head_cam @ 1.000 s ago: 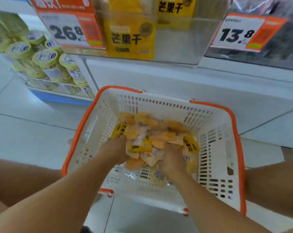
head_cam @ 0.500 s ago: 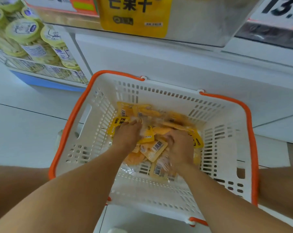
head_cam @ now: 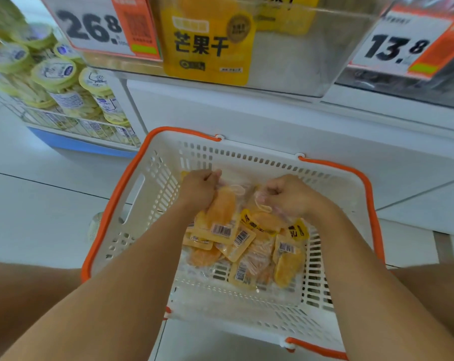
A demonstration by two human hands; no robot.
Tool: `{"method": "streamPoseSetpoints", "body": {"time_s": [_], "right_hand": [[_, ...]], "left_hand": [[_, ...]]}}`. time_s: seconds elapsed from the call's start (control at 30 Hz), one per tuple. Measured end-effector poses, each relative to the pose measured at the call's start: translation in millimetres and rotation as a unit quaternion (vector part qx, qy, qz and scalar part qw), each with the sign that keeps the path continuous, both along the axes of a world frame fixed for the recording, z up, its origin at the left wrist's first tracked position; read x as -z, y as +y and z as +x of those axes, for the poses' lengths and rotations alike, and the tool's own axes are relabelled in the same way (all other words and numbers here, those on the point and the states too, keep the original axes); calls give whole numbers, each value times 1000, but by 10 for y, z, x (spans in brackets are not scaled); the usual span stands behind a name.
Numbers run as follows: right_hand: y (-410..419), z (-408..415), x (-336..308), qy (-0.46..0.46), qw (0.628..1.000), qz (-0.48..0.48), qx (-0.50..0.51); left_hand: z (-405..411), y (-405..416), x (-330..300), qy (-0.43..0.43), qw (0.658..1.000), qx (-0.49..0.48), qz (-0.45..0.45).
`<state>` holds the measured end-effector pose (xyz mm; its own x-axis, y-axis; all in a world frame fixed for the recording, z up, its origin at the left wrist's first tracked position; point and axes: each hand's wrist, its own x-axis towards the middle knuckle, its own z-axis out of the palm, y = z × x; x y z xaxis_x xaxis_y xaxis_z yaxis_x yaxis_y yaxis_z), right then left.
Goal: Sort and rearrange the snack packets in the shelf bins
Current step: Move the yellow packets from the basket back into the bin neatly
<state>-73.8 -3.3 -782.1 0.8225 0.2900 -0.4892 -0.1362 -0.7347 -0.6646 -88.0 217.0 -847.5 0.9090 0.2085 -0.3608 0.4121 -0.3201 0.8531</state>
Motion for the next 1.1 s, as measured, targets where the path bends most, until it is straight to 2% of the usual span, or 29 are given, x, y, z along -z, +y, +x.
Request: {"method": "streamPoseSetpoints", "body": {"time_s": [0.1,0.17,0.23,0.3,0.37,0.43,0.5,0.53,0.67,0.8,0.93,1.0,1.07,1.1], "right_hand": [[23,-57,-34,10,999,35,10],[71,-93,1,-17,1000,20,9],[97,-124,45,10,1000,3,11],[78,-123,115,21,999,-11,38],[71,-120,171,5,995,-40,91],[154,-131,215,52,983,23,176],[257,-165,262,161,934,159,275],[267,-176,304,198,911,197,304],[192,-232,488,267,888,223,301],[103,-315,709,313,874,226,295],[12,-378,817,342,831,264,350],[-26,-427,840,352,821,275,355],[-44,-445,831,355,805,296,372],[-48,-432,824,338,811,288,382]], "left_hand": [[-72,-71,-14,20,1000,-16,-11],[-113,-113,-28,34,999,-9,-10],[-127,-96,-6,20,999,-34,-15],[-119,-36,9,-21,995,-85,36],[-107,-22,-31,-68,989,-87,99],[-87,-98,-95,-88,992,-19,85],[-103,-253,-120,-54,995,77,20],[-129,-328,-119,-34,992,123,0],[-235,-397,-117,52,963,265,-23],[-218,-354,-58,118,906,396,89],[-241,-398,107,138,841,492,176],[-292,-453,184,125,838,487,209],[-355,-517,218,89,860,437,247],[-386,-542,238,75,870,407,269]]}}
